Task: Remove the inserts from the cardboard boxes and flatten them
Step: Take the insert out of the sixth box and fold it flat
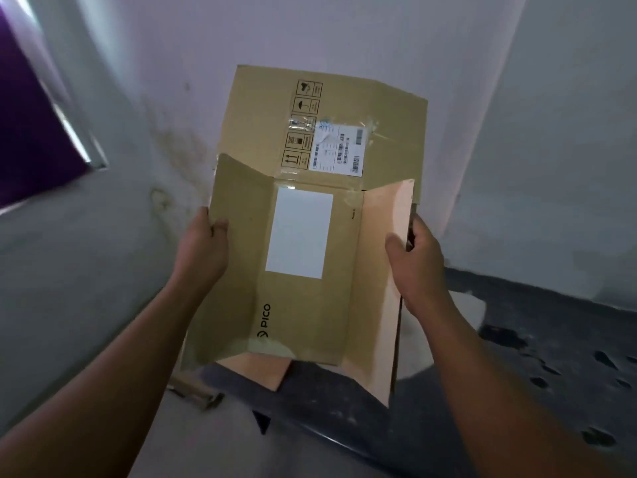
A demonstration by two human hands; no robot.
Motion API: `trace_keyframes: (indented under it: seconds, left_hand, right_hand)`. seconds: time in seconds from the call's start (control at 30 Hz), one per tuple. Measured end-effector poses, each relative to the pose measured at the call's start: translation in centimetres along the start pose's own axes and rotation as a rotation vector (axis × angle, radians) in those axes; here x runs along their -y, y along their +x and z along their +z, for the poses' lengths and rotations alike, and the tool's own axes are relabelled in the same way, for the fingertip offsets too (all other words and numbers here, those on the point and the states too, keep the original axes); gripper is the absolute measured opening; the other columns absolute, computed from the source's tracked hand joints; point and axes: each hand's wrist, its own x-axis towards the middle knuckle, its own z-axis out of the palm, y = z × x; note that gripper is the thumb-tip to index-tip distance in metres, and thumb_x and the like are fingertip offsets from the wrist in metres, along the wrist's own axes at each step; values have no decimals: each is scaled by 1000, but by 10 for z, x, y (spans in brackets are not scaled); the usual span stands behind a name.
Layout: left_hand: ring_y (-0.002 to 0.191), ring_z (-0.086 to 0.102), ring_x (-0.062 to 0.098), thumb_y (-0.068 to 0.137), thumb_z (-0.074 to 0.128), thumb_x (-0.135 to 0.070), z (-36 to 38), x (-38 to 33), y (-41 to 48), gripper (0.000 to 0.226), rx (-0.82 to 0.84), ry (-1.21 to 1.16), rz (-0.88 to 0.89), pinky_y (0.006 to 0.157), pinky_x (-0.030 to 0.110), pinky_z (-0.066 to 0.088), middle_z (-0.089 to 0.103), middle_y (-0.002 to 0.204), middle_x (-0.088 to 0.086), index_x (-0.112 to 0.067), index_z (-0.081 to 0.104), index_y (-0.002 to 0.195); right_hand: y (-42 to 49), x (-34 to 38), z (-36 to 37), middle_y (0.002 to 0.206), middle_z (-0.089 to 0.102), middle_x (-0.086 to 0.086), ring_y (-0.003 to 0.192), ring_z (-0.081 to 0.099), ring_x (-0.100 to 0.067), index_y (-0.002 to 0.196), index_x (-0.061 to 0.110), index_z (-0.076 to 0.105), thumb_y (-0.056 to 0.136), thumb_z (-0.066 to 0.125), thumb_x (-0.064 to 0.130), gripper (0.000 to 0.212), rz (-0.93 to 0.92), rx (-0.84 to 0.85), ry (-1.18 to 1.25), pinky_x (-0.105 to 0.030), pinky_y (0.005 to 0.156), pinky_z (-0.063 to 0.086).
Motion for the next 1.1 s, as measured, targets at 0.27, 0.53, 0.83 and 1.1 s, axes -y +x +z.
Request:
trace_keyframes:
  seconds: [0.27,0.53,0.83,1.1]
  left_hand:
    - [63,50,17,96,40,-15,-127,95,64,15,-34,-29,-83,52,30,44,56,78,5,-12,52,103]
    - [63,47,21,93,40,-14,-199,206,152,18,-123,-20,-157,54,30,39,53,76,10,-6,55,96]
    - [65,50,20,93,40,-16,-221,366,295,14,-119,63,-221,57,33,43,56,77,8,-13,54,91]
    - [58,40,6,92,41,-11,-170,521,383,15,71,252,-286,49,25,29,45,66,-5,-13,47,79]
  right_hand:
    - [-16,64,172,73,61,2,61,52,-10,87,11,63,95,52,26,21,87,-13,8,-20,52,37]
    - [-5,91,334,59,45,-8,50,36,-14,67,6,49,91,50,20,28,92,67,59,-26,48,31]
    - [46,49,554,66,49,-1,59,45,-17,69,12,44,98,45,25,32,125,106,-122,-31,52,33]
    - [58,-54,699,85,64,-10,77,59,-26,92,8,62,95,46,22,22,438,53,-148,-36,71,48]
